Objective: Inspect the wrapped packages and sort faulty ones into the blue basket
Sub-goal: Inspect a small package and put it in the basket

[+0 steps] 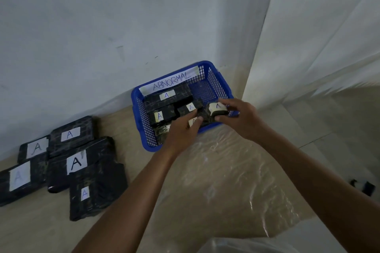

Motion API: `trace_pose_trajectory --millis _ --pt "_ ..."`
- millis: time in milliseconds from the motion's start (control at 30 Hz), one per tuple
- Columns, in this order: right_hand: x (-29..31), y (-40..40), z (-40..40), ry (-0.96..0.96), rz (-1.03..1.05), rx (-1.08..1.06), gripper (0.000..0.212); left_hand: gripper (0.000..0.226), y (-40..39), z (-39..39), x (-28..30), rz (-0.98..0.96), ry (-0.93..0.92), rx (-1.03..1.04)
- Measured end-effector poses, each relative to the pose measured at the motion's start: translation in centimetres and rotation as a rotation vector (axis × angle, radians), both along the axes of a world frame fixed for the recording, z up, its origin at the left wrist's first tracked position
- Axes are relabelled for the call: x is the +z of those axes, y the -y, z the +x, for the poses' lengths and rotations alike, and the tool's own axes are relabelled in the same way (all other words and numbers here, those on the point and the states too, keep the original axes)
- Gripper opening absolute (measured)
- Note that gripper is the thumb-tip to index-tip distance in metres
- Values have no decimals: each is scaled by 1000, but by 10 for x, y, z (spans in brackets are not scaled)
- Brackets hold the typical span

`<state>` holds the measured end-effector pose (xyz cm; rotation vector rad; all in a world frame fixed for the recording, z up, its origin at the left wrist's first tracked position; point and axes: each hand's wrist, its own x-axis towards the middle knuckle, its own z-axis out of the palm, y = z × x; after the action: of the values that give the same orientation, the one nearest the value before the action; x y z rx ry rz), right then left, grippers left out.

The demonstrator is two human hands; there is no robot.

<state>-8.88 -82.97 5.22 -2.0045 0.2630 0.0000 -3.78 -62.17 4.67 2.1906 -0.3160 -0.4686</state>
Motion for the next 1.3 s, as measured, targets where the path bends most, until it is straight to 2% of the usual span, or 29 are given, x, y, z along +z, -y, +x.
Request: trace_pose_trajectory --millis 67,167,300,467,567,733,933,1167,1300 --pt "-7 1 12 -20 -8 -50 61 56 -7 -2 -21 156 140 -102" --pt "-15 0 32 -29 -72 -53 61 59 -21 -3 -46 292 223 -199" --pt "-29 -1 59 -88 -160 -26 60 44 -28 -3 -61 266 383 -126" --pt "-39 -8 96 -125 -135 -13 67 34 -30 -3 -74 209 552 -110" --pt "-43 -13 122 -147 -154 -11 67 31 -31 -2 -80 128 567 -79" --pt "-60 -16 152 -230 -79 -23 60 30 -32 -3 -82 126 557 -48" --pt "-72 -13 172 -312 41 -60 68 28 -33 -2 -83 116 573 -62" --pt "-77 -16 179 -275 -63 52 61 36 -35 -2 -85 134 576 -75" --pt "-76 -13 177 -257 -86 128 67 32 -35 -2 -86 158 575 -75"
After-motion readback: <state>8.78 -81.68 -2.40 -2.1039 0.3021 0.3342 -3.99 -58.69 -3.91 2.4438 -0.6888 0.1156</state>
